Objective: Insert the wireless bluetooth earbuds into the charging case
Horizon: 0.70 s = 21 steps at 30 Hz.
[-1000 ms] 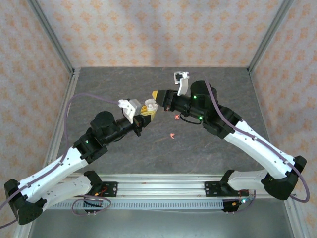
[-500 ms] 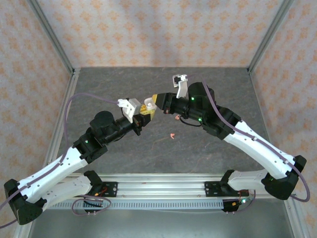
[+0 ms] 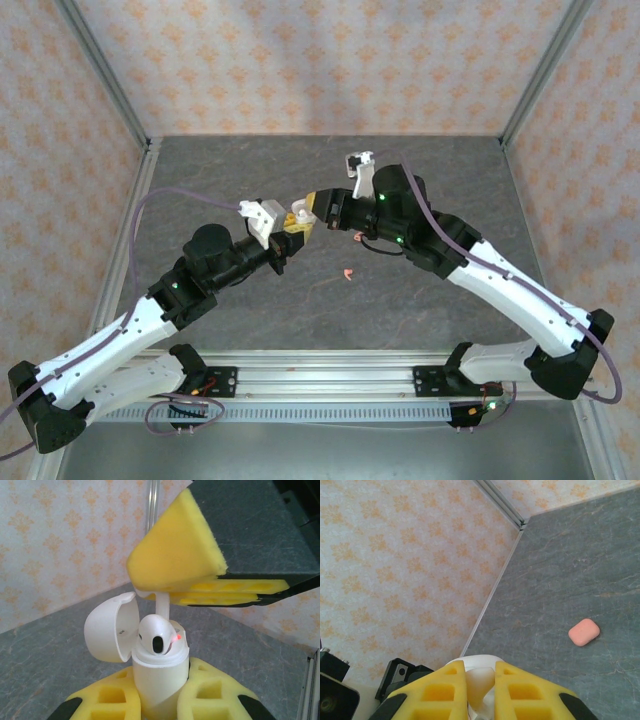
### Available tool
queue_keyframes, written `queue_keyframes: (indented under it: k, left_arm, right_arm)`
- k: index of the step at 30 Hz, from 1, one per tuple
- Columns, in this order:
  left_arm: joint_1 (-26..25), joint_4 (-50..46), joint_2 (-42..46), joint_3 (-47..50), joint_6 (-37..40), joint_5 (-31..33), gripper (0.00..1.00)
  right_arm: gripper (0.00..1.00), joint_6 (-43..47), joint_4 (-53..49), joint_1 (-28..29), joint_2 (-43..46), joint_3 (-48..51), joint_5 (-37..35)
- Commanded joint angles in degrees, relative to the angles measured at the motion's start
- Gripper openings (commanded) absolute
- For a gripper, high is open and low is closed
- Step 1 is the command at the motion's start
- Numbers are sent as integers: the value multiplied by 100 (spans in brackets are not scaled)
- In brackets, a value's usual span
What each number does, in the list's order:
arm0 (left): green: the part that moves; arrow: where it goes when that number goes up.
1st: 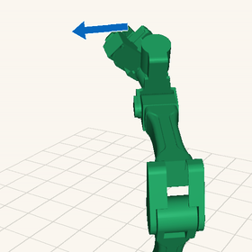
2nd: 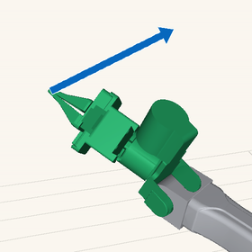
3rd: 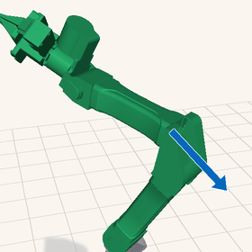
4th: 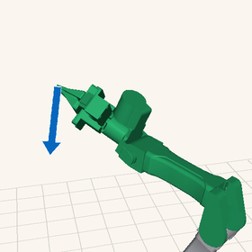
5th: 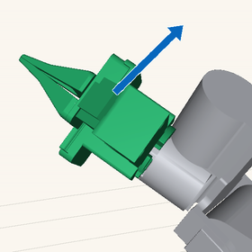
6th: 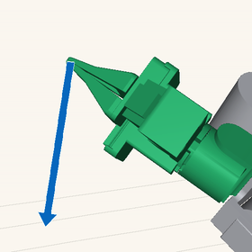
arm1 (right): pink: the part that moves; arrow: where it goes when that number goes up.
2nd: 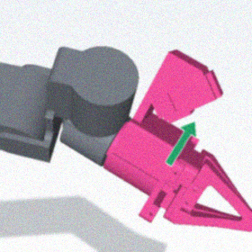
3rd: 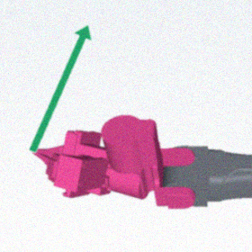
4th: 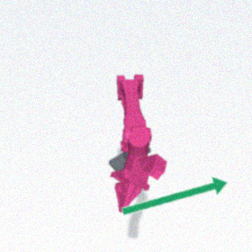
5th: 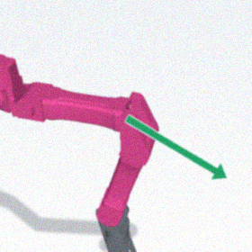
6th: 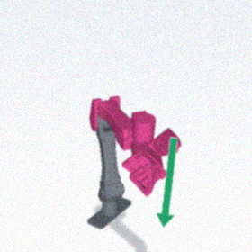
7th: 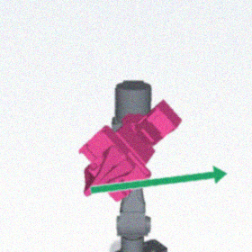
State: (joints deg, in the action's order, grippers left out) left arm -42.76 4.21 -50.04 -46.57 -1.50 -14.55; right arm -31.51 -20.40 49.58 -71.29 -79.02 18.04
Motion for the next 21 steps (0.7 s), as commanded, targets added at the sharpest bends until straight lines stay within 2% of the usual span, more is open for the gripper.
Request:
queue_keyframes:
  k: [1, 21]
  left_arm:
    - [-21, 293, 65, -110, 54, 41, 0]
    - [-22, 318, 69, -81, 56, 81, 0]
  right_arm:
    - [16, -57, -504, 52, -165, -187, 96]
    - [19, -127, -807, 52, -323, -327, 156]
